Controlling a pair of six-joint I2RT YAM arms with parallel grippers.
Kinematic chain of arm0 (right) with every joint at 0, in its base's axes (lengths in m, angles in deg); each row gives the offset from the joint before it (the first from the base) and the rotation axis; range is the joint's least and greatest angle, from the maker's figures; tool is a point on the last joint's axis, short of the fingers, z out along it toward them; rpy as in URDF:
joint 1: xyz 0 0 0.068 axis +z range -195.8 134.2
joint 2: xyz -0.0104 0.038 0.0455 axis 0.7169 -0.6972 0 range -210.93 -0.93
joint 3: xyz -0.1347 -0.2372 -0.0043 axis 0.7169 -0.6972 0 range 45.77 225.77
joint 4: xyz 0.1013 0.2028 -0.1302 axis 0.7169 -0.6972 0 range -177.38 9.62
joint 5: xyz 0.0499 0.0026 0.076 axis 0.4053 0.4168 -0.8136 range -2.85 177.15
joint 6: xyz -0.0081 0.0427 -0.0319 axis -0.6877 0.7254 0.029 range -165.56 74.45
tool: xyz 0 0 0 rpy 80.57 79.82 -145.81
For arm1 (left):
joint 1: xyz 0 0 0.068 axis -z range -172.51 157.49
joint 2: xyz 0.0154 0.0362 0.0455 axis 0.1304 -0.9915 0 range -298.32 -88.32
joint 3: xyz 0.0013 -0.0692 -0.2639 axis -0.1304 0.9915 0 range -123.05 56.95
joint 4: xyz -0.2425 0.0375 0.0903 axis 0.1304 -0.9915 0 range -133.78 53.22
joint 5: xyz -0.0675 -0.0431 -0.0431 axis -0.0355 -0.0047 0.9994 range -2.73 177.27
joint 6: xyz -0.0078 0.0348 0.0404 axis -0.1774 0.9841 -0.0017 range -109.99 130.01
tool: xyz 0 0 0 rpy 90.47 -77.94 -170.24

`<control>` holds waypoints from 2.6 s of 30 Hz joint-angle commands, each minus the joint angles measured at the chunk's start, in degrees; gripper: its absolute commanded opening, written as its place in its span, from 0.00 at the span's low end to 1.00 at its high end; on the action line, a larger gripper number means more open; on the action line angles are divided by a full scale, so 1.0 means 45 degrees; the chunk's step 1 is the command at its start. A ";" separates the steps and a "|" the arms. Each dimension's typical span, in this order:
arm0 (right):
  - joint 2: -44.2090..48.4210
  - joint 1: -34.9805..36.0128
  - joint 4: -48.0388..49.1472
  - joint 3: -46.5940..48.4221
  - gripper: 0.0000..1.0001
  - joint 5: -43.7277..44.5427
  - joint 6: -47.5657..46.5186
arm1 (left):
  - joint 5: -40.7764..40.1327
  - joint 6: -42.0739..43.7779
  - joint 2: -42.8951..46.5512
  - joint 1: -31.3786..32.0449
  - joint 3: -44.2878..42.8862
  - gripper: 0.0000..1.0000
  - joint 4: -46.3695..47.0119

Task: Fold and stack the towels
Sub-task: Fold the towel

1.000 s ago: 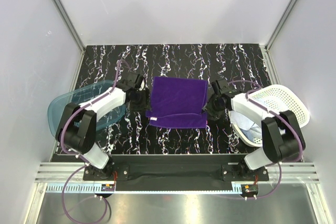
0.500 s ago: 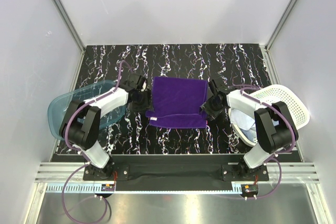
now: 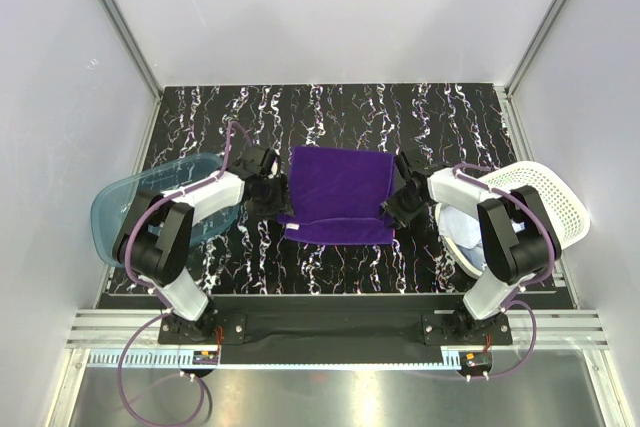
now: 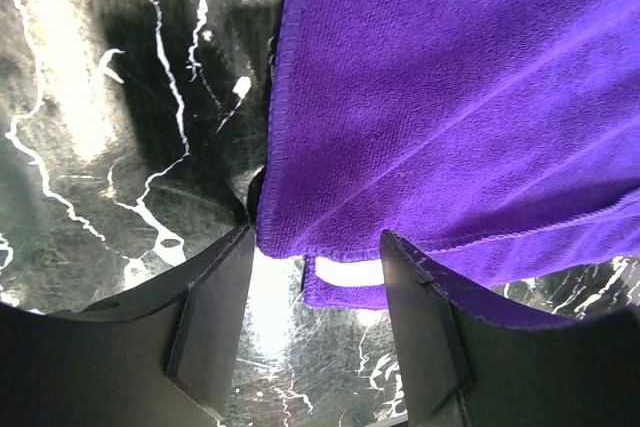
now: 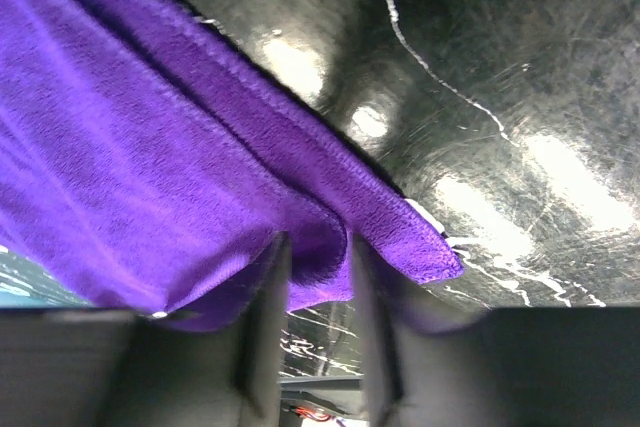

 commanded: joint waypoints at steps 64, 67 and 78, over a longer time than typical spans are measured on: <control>0.4523 0.0155 -0.0202 -0.2541 0.30 0.1406 -0.6236 | 0.0150 -0.0446 0.3528 0.0919 0.1100 0.50 -0.1784; 0.4953 0.0136 -0.0011 -0.1917 0.39 0.1406 -0.6841 | -0.0045 0.0003 0.3277 0.0744 -0.0206 0.55 -0.2078; 0.0114 -0.0995 0.1534 0.3975 0.36 -0.1283 -1.1217 | 0.0091 0.3030 -0.1819 -0.0682 -0.7084 0.53 -0.2761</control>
